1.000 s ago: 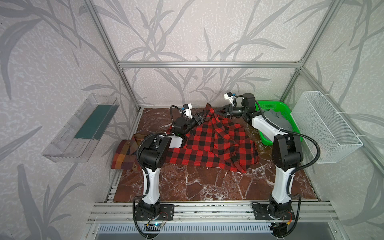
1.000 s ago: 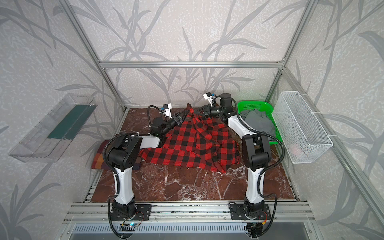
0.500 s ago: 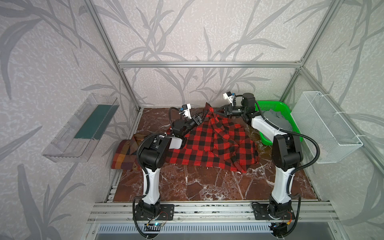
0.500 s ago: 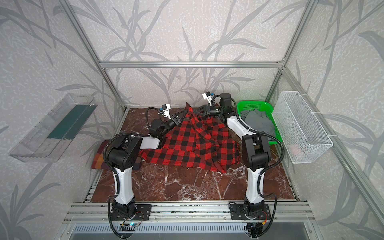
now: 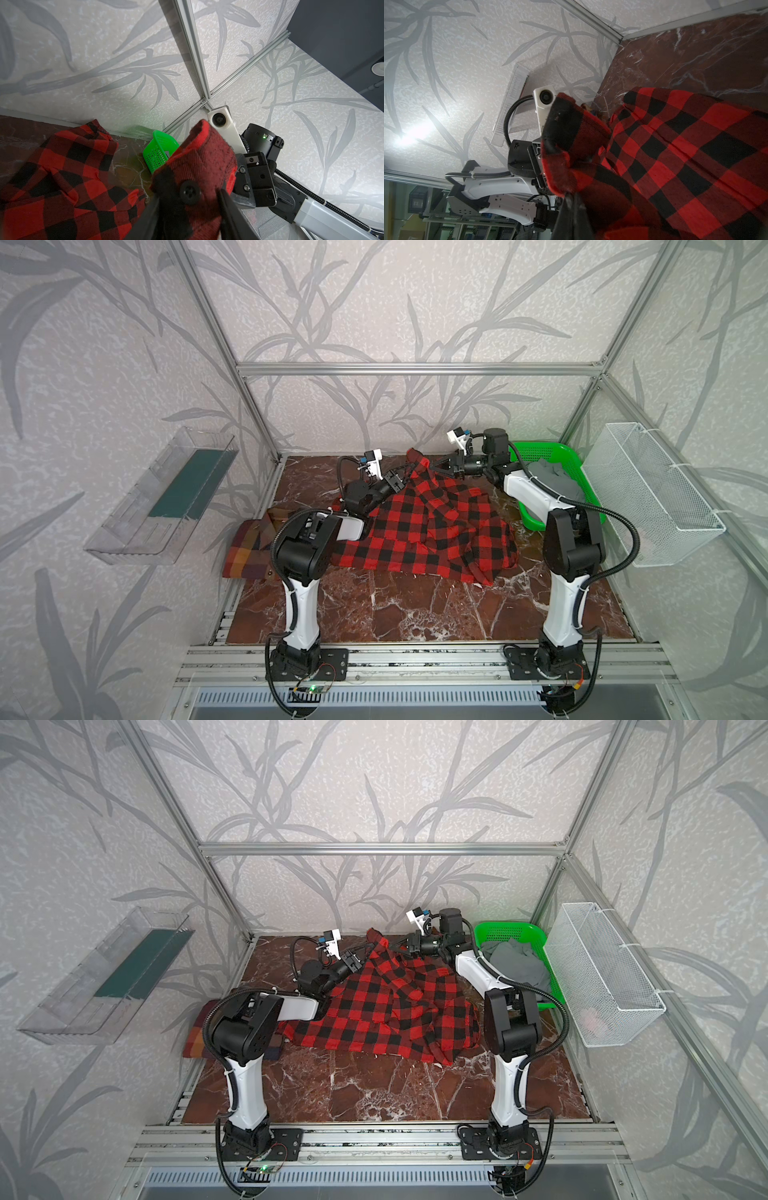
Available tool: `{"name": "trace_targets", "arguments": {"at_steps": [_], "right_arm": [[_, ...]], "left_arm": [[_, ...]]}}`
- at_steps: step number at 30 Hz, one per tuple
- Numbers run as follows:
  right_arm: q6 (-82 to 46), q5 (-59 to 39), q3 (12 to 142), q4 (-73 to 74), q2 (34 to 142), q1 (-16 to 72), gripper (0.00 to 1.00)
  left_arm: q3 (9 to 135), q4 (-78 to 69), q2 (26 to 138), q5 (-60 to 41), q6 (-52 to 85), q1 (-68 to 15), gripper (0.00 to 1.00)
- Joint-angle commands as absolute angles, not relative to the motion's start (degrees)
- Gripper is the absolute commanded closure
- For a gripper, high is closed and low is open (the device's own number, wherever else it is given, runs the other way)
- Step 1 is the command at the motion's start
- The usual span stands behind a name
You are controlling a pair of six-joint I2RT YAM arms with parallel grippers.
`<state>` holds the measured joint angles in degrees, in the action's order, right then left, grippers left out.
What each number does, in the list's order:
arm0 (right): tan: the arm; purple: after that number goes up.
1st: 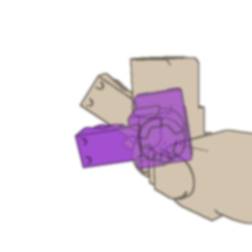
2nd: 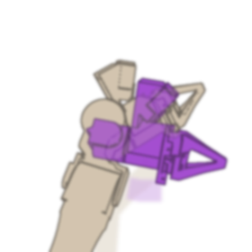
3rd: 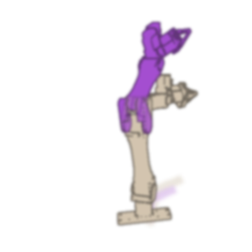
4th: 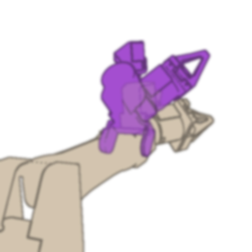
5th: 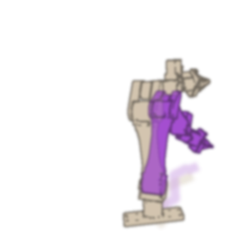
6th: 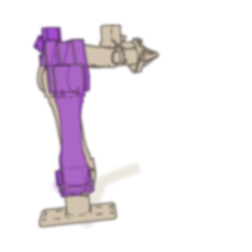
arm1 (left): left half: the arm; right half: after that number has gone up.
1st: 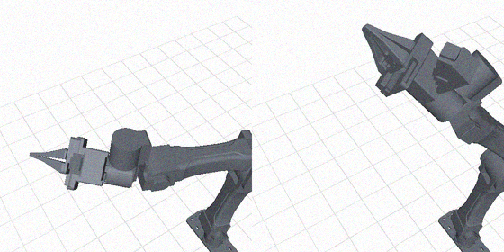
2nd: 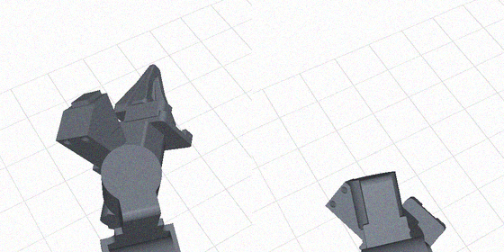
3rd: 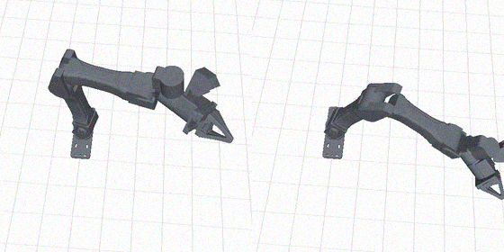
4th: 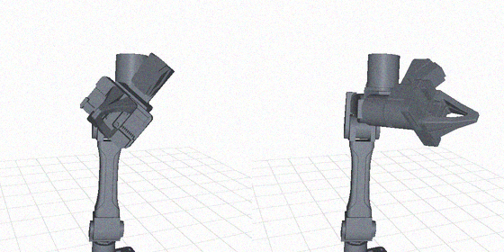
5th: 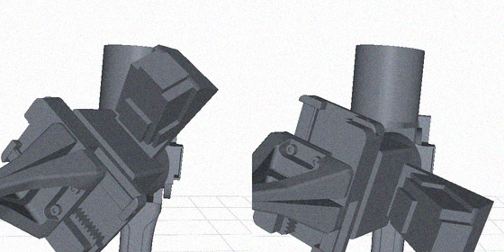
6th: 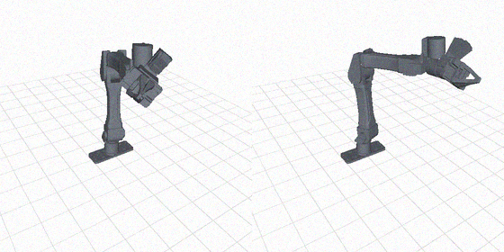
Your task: Fold and stack the long sleeve shirts
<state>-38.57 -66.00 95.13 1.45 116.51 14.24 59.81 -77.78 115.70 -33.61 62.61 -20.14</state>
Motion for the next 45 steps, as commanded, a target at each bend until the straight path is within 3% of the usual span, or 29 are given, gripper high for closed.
{"name": "trace_targets", "arguments": {"at_steps": [1, 8, 14, 18, 20, 23, 26, 28, 35, 45], "right_arm": [[-31.2, -62.5, 98.7, -8.0, 117.6, 14.1, 1.00], [-27.0, -57.5, 101.6, -15.5, 118.0, 14.2, 1.00], [-21.9, -52.2, 105.2, -23.0, 118.5, 15.2, 1.00], [-18.9, -47.1, 107.2, -26.9, 118.2, 15.2, 1.00], [-18.0, -43.8, 107.2, -27.4, 117.1, 15.4, 1.00], [-14.7, -36.6, 105.3, -27.2, 112.7, 16.3, 0.79], [-13.7, -32.7, 101.4, -24.4, 108.2, 16.8, 0.67], [-13.0, -30.7, 97.8, -21.7, 105.2, 17.2, 0.62], [-7.3, -17.8, 83.1, -10.4, 93.9, 23.6, 0.54], [-5.5, -17.8, 73.8, 0.2, 90.2, 28.4, 0.50]], "left_arm": [[59.6, -81.0, 112.1, -35.4, 63.4, -20.6, 0.60], [59.4, -81.0, 112.0, -36.2, 63.8, -20.7, 0.72], [62.6, -80.9, 113.0, -38.2, 65.4, -21.2, 1.00], [63.0, -76.3, 111.9, -37.9, 64.8, -21.2, 1.00], [63.2, -66.6, 109.9, -36.7, 61.5, -21.6, 1.00], [66.0, -45.5, 105.6, -33.4, 52.4, -23.3, 1.00], [75.1, -14.8, 102.5, -22.3, 41.9, -26.3, 1.00], [80.9, -3.6, 102.8, -16.0, 39.0, -28.6, 1.00], [98.8, 22.9, 109.6, -6.7, 45.6, -29.9, 1.00], [120.7, 46.9, 118.7, 0.0, 51.4, -32.7, 1.00]]}}
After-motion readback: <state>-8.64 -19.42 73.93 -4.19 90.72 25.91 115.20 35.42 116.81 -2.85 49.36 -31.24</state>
